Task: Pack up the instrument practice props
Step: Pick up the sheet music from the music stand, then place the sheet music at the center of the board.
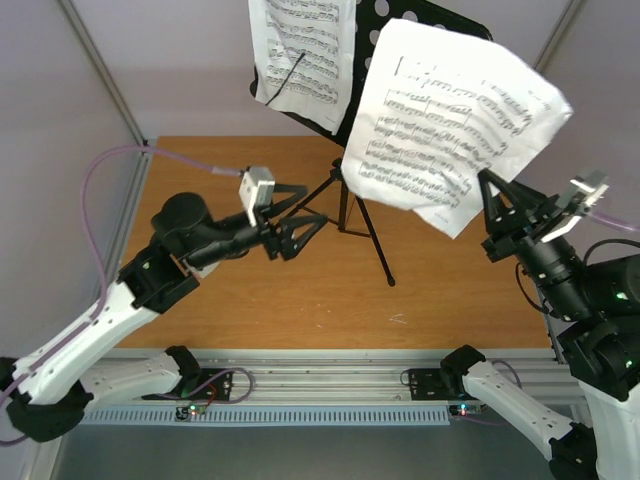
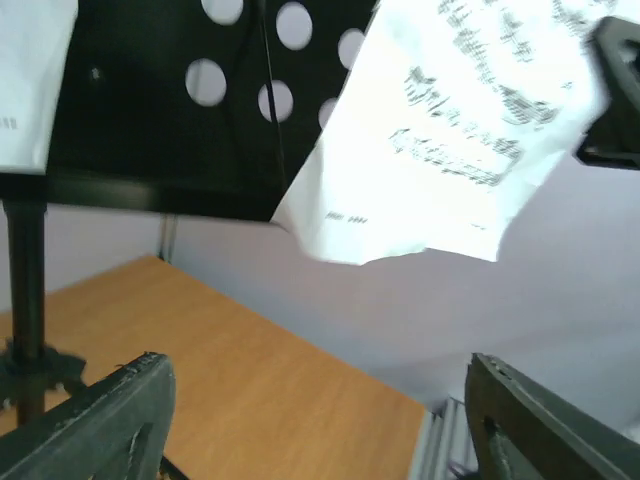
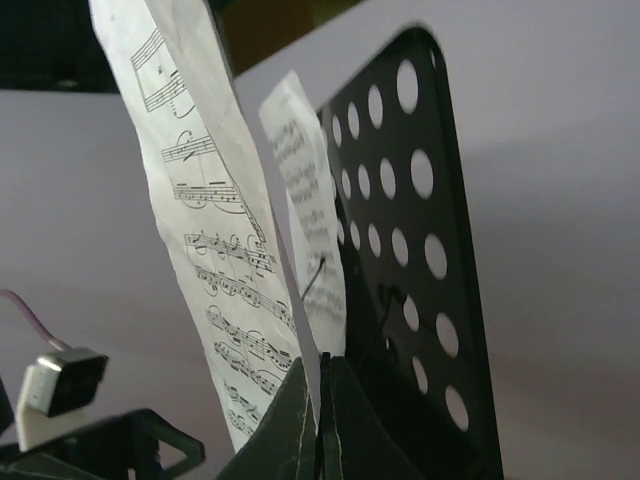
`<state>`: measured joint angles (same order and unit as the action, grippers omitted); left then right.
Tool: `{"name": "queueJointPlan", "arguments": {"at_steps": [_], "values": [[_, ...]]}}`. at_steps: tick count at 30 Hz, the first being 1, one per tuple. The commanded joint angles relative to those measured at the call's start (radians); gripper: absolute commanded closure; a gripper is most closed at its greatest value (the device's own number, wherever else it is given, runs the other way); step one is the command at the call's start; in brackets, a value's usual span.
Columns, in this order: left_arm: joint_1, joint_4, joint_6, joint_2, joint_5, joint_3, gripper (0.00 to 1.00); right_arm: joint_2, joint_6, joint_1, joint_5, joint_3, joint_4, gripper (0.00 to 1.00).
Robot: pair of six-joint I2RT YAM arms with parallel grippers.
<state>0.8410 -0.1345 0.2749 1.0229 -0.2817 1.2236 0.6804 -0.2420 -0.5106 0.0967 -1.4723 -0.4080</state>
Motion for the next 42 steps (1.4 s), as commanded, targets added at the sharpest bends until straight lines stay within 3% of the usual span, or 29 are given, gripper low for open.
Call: {"name": "queueJointPlan", "arguments": {"at_steps": [1, 7, 12, 17, 22, 31, 36, 42], "values": [[0.004, -0.132, -0.101, -0.098, -0.081, -0.084, 0.15, -0.026, 0.039, -0.004, 0.062, 0.054, -0.113, 0.99], [0.003, -0.211, -0.116, -0.130, -0.023, -0.076, 0.03, -0.032, 0.043, -0.004, 0.265, 0.092, -0.181, 0.99], [0.001, -0.196, -0.123, -0.092, 0.062, -0.066, 0.01, -0.041, 0.023, -0.004, 0.430, 0.137, -0.199, 0.99], [-0.007, -0.136, -0.072, -0.084, 0.011, -0.071, 0.01, -0.040, 0.004, -0.004, 0.601, 0.172, -0.195, 0.99], [-0.024, -0.045, 0.006, -0.128, -0.116, -0.116, 0.02, -0.051, -0.011, -0.004, 0.571, 0.185, -0.210, 0.99], [-0.035, 0.054, 0.138, -0.178, -0.233, -0.175, 0.47, -0.035, -0.015, -0.005, 0.514, 0.209, -0.216, 0.99], [-0.035, 0.076, 0.168, -0.182, -0.239, -0.197, 0.63, -0.020, -0.018, -0.004, 0.504, 0.216, -0.218, 0.99], [-0.035, 0.069, 0.201, -0.152, -0.214, -0.221, 0.96, -0.011, -0.028, -0.004, 0.486, 0.235, -0.221, 0.99]]}}
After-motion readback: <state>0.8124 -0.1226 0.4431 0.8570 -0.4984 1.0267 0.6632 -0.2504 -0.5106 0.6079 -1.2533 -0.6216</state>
